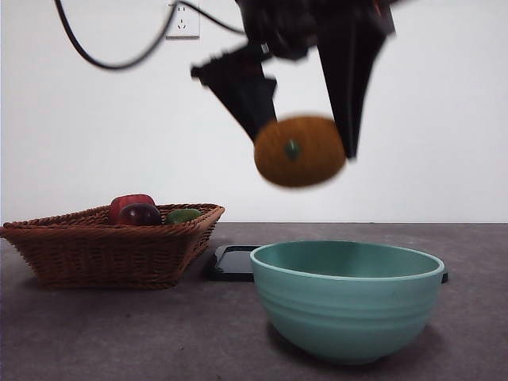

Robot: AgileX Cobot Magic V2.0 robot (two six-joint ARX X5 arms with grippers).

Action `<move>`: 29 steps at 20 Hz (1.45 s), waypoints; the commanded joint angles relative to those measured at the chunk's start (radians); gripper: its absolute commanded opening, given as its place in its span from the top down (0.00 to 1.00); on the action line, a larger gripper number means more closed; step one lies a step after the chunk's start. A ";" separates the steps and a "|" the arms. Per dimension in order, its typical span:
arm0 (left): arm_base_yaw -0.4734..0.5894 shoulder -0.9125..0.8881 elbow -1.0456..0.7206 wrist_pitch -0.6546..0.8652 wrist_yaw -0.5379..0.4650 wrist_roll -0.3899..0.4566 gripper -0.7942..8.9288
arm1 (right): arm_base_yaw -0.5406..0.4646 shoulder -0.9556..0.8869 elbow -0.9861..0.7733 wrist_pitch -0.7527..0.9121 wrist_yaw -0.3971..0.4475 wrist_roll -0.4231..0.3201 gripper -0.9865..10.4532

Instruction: Pick up the wifruite, put it on the bowl, pick up the plate, put it on desk

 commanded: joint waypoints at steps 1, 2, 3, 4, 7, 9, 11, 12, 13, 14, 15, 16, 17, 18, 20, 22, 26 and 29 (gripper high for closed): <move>-0.018 0.070 0.025 0.026 -0.002 -0.011 0.64 | 0.003 -0.003 0.017 0.006 0.000 0.010 0.37; -0.023 0.092 0.025 0.040 -0.002 -0.011 0.64 | 0.003 -0.003 0.017 0.006 0.000 0.010 0.37; -0.026 0.112 0.025 0.053 -0.002 -0.010 0.64 | 0.003 -0.003 0.017 0.006 0.000 0.010 0.37; -0.026 0.129 0.025 0.061 -0.002 -0.010 0.64 | 0.003 -0.003 0.017 0.006 0.000 0.009 0.37; -0.029 0.182 0.025 0.068 -0.002 -0.010 0.63 | 0.003 -0.003 0.017 0.006 0.000 0.007 0.37; -0.029 0.206 0.025 0.070 -0.002 -0.010 0.63 | 0.003 -0.003 0.017 0.006 0.000 0.006 0.37; -0.030 0.220 0.025 0.076 -0.002 -0.008 0.63 | 0.003 -0.003 0.017 0.006 0.000 0.005 0.37; -0.030 0.224 0.025 0.077 -0.002 -0.007 0.63 | 0.003 -0.003 0.017 0.006 0.000 0.003 0.37; -0.030 0.228 0.025 0.077 -0.002 -0.007 0.63 | 0.003 -0.003 0.017 0.006 0.000 0.002 0.37; -0.031 0.233 0.025 0.077 -0.002 -0.007 0.63 | 0.003 -0.003 0.017 0.006 0.001 0.002 0.37; -0.032 0.235 0.025 0.076 -0.002 -0.007 0.63 | 0.003 -0.003 0.017 0.006 0.001 0.002 0.37; -0.034 0.238 0.025 0.076 -0.002 -0.007 0.63 | 0.003 -0.003 0.017 0.006 0.001 0.000 0.37; -0.035 0.238 0.025 0.077 -0.002 -0.007 0.63 | 0.003 -0.003 0.017 0.006 0.001 -0.002 0.37; -0.037 0.238 0.025 0.077 -0.002 -0.006 0.63 | 0.003 -0.003 0.017 0.006 0.001 -0.002 0.37; -0.042 0.238 0.025 0.077 -0.002 0.003 0.63 | 0.003 -0.003 0.017 0.006 0.001 -0.002 0.37; -0.043 0.238 0.025 0.073 -0.002 0.009 0.63 | 0.003 -0.003 0.017 0.006 0.001 -0.002 0.37; -0.046 0.238 0.025 0.072 -0.002 0.013 0.54 | 0.003 -0.003 0.017 0.006 0.001 -0.001 0.37; -0.046 0.238 0.026 0.073 -0.002 0.040 0.39 | 0.003 -0.003 0.017 0.006 0.001 -0.001 0.37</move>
